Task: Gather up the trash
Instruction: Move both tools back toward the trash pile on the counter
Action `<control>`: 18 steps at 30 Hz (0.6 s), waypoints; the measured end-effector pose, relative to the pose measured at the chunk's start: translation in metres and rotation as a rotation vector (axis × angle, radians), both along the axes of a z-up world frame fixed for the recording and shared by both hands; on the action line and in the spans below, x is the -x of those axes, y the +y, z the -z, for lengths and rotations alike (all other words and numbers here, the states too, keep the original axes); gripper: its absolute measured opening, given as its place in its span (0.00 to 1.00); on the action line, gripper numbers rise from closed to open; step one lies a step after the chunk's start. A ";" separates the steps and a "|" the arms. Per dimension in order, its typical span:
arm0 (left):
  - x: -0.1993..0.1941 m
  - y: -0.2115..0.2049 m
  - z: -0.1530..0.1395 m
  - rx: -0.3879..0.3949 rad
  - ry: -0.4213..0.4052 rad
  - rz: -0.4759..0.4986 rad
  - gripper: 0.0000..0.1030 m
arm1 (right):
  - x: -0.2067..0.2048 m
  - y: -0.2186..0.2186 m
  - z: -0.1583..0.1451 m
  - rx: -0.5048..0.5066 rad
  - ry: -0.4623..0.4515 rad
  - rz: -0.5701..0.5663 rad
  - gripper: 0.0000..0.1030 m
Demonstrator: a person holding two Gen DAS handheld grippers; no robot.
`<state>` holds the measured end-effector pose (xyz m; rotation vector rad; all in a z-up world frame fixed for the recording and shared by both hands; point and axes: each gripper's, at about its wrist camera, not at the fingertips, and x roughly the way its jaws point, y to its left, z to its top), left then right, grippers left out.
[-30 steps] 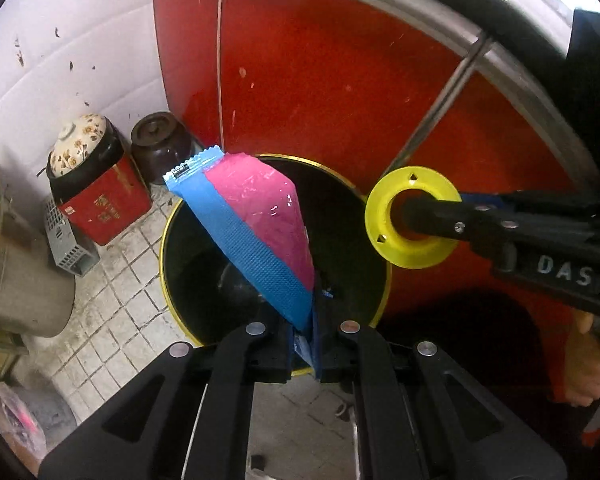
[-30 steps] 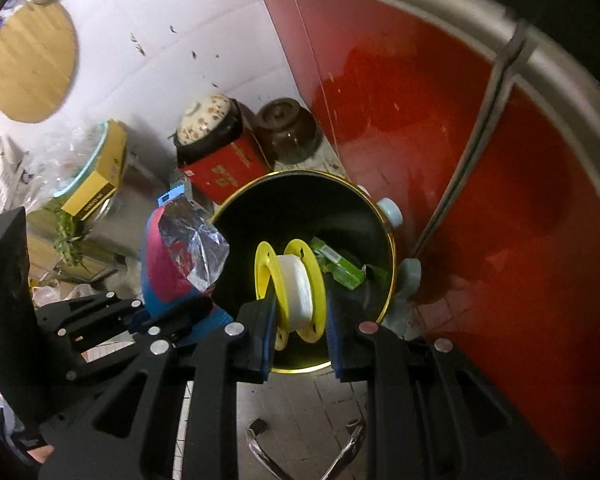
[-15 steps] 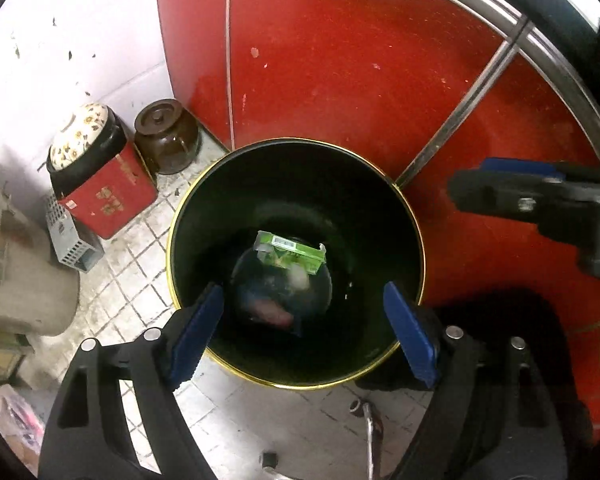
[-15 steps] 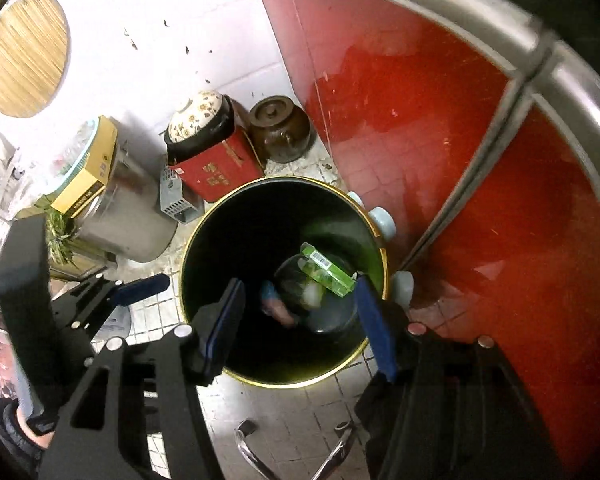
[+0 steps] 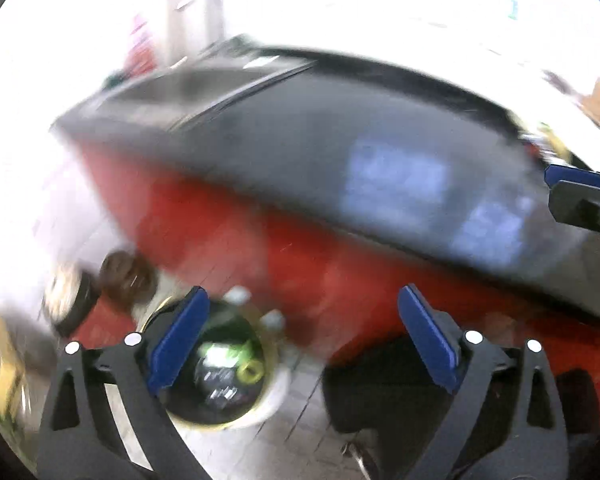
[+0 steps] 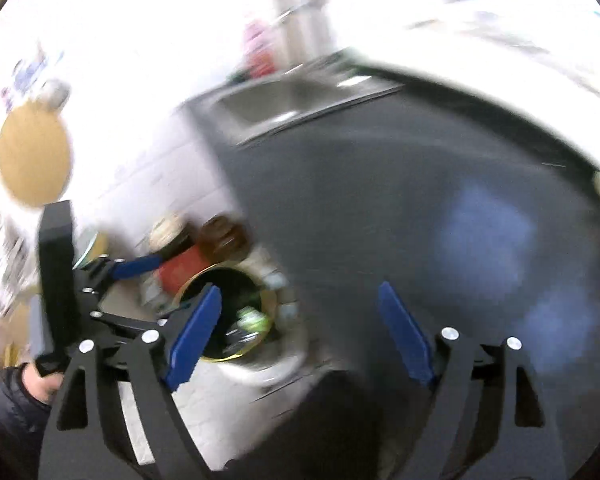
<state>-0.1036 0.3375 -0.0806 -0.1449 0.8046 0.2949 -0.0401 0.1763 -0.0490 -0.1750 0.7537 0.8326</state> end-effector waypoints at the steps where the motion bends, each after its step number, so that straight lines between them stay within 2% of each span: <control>1: -0.019 -0.026 -0.013 -0.005 -0.010 0.059 0.92 | -0.005 -0.030 -0.007 -0.013 -0.015 0.053 0.78; 5: -0.076 -0.114 -0.037 0.036 -0.042 0.242 0.92 | -0.022 -0.156 -0.025 -0.023 -0.069 0.311 0.78; 8: -0.110 -0.179 -0.043 0.057 -0.043 0.350 0.92 | -0.031 -0.240 -0.026 -0.042 -0.069 0.464 0.78; 11: -0.138 -0.238 -0.049 0.052 -0.042 0.454 0.92 | -0.037 -0.305 -0.021 -0.047 -0.054 0.567 0.78; 14: -0.162 -0.280 -0.047 0.027 -0.033 0.538 0.92 | -0.041 -0.349 -0.016 -0.053 -0.039 0.625 0.78; 18: -0.187 -0.306 -0.043 0.000 0.001 0.616 0.92 | -0.048 -0.382 -0.009 -0.049 -0.026 0.645 0.78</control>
